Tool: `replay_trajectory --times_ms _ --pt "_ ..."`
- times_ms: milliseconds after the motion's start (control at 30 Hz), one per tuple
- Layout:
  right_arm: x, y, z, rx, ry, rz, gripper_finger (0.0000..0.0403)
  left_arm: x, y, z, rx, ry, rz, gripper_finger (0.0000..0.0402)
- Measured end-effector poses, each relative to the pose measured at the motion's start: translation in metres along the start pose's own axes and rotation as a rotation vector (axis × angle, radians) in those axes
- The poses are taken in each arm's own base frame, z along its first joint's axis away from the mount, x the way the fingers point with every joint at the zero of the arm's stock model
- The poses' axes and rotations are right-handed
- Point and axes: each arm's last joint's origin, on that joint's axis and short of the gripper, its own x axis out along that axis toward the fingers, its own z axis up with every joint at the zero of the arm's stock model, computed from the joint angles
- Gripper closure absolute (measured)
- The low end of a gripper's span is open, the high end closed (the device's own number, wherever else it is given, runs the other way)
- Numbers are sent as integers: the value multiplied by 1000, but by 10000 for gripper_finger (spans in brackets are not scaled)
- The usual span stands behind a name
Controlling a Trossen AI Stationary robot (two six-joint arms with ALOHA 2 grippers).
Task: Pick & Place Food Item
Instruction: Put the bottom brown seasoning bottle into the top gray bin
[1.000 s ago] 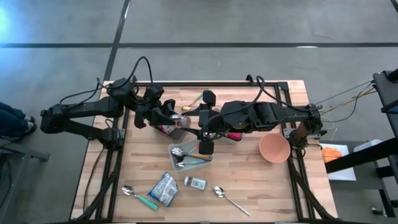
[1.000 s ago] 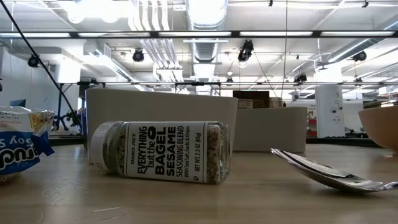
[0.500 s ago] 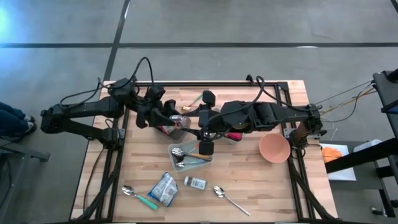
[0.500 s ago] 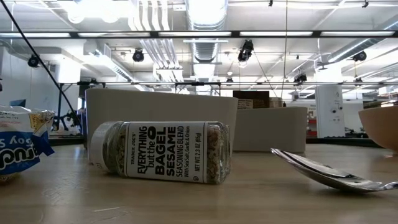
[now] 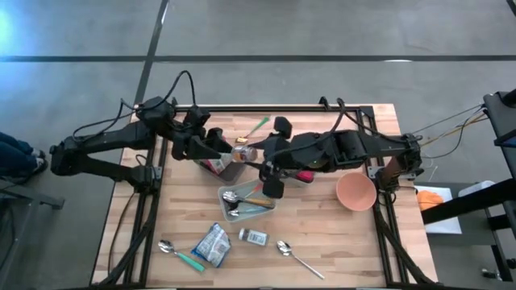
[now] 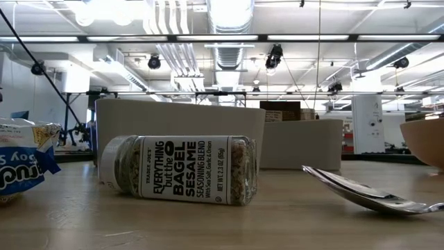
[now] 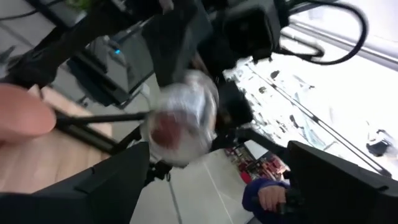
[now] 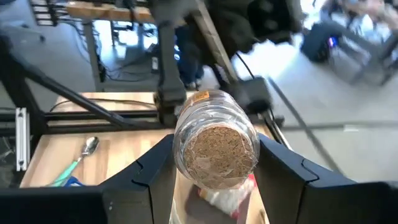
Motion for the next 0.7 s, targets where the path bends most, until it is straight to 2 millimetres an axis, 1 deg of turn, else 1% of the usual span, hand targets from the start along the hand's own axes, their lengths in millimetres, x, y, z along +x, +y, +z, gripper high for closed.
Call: replay_trajectory --times_ms 133,233,333,400,567,700 --pt "-2 -20 -6 124 82 -63 231 -11 2 -1 -41 10 65 26" --pt "0 -38 -15 232 172 -115 231 -16 3 -2 -62 12 101 26" --pt "3 -56 -24 346 273 -127 231 -18 3 -3 -66 16 109 26" --pt "4 -68 -31 414 343 -167 231 -19 2 -3 -65 16 108 26" --pt "-2 -93 -50 463 541 -304 231 -20 0 -3 -65 15 108 26" --pt "-10 -101 -68 438 722 -387 231 -22 -1 -5 -72 20 115 26"
